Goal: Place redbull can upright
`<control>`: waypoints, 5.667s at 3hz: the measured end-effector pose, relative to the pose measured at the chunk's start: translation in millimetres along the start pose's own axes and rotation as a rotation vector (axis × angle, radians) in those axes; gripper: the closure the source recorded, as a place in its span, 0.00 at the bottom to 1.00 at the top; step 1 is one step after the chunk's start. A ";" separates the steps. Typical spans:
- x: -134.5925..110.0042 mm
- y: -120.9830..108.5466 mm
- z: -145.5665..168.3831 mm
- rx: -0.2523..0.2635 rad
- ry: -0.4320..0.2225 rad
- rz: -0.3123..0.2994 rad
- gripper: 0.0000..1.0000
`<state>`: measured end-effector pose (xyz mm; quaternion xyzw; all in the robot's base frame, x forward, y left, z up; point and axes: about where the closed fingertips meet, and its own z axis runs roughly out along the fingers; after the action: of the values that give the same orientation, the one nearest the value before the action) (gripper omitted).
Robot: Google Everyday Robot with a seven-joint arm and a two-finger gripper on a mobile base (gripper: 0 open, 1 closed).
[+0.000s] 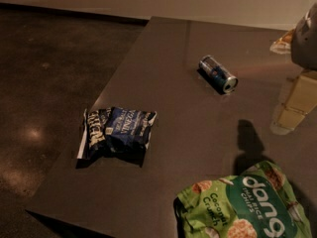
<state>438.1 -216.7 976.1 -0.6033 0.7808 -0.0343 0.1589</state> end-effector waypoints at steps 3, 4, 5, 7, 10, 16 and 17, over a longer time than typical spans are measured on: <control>-21.9 -36.2 20.6 0.003 -0.011 0.120 0.00; -33.3 -62.5 40.3 0.040 0.021 0.225 0.00; -37.7 -93.1 58.5 0.085 0.076 0.348 0.00; -43.8 -145.8 95.7 0.072 0.140 0.499 0.00; -40.7 -165.1 155.1 0.004 0.186 0.660 0.00; -41.5 -164.4 156.0 0.032 0.238 0.668 0.97; -38.3 -170.6 126.4 0.093 0.232 0.550 1.00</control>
Offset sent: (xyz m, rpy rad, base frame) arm 0.0417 0.0132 -0.0066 0.0586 0.0472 -0.0987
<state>642.1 -208.7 906.2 -0.3534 0.9254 -0.0943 0.0994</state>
